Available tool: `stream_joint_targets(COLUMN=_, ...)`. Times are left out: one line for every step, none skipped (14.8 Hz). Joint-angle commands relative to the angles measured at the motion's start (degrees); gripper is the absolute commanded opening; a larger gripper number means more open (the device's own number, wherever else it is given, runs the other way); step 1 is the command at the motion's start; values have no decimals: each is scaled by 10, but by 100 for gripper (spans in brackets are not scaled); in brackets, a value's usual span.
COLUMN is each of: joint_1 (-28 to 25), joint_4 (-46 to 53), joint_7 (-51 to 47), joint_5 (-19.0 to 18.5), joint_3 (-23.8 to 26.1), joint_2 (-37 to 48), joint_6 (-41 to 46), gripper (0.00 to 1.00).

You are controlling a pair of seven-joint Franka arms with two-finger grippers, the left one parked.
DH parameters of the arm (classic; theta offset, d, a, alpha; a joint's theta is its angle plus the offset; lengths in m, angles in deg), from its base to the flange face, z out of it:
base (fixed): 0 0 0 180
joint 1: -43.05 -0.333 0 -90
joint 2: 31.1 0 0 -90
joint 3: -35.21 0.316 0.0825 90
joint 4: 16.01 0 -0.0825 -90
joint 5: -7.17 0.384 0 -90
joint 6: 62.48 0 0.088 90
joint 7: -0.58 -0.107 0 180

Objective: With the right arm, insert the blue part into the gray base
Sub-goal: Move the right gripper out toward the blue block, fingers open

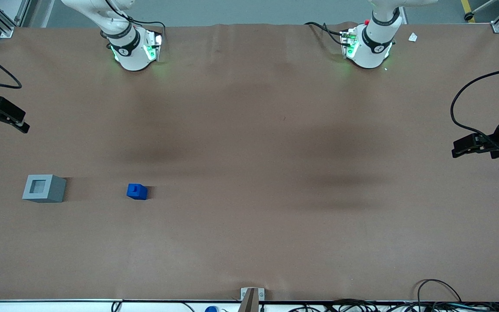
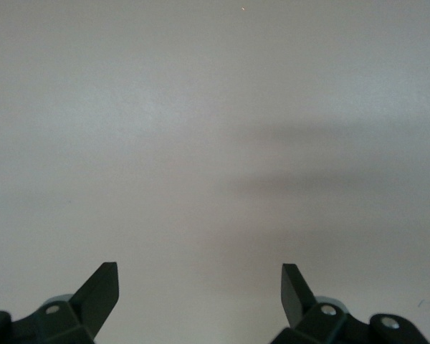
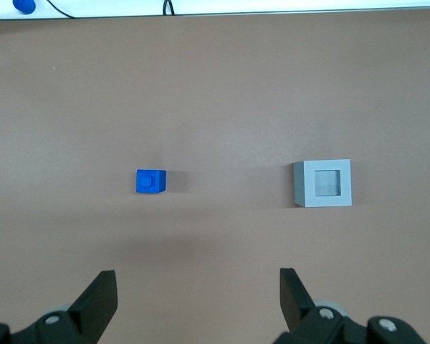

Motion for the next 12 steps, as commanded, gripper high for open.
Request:
stream_joint_targets(joint_1=5, joint_4=0, joint_7=5, joint_5=-2, joint_3=6, joint_2=5, joint_6=4, gripper=100)
stream_joint_targets(joint_1=4, joint_4=1, joint_7=2, joint_5=-2, joint_3=6, joint_2=5, joint_6=4, gripper=100)
stream_joint_targets(joint_1=4, joint_4=1, joint_7=1, joint_5=-2, joint_3=6, joint_2=5, joint_6=5, gripper=100)
stream_joint_targets(joint_1=4, joint_4=0, joint_7=1, joint_5=-2, joint_3=6, joint_2=5, joint_6=3, gripper=100)
stream_joint_targets(joint_1=8, joint_4=0, joint_7=2, joint_5=0, joint_3=6, joint_2=2, joint_6=0, gripper=100)
stream_joint_targets(joint_1=11, joint_4=0, joint_7=6, joint_5=2, joint_3=5, joint_2=-3, joint_6=2, gripper=100)
stream_joint_targets(joint_1=10, joint_4=0, joint_7=8, joint_5=1, joint_3=5, joint_2=-7, joint_6=5, gripper=100)
stream_joint_targets(joint_1=6, joint_4=-4, joint_7=8, joint_5=-2, joint_3=5, joint_2=-7, joint_6=7, gripper=100)
stream_joint_targets(joint_1=5, joint_4=-5, joint_7=8, joint_5=-2, joint_3=5, joint_2=-7, joint_6=7, gripper=100)
stream_joint_targets(joint_1=4, joint_4=-5, joint_7=7, joint_5=-2, joint_3=5, joint_2=-11, joint_6=5, gripper=100)
stream_joint_targets(joint_1=4, joint_4=-7, joint_7=7, joint_5=2, joint_3=6, joint_2=-16, joint_6=2, gripper=100)
stream_joint_targets(joint_1=4, joint_4=-8, joint_7=6, joint_5=4, joint_3=6, joint_2=-24, joint_6=3, gripper=100)
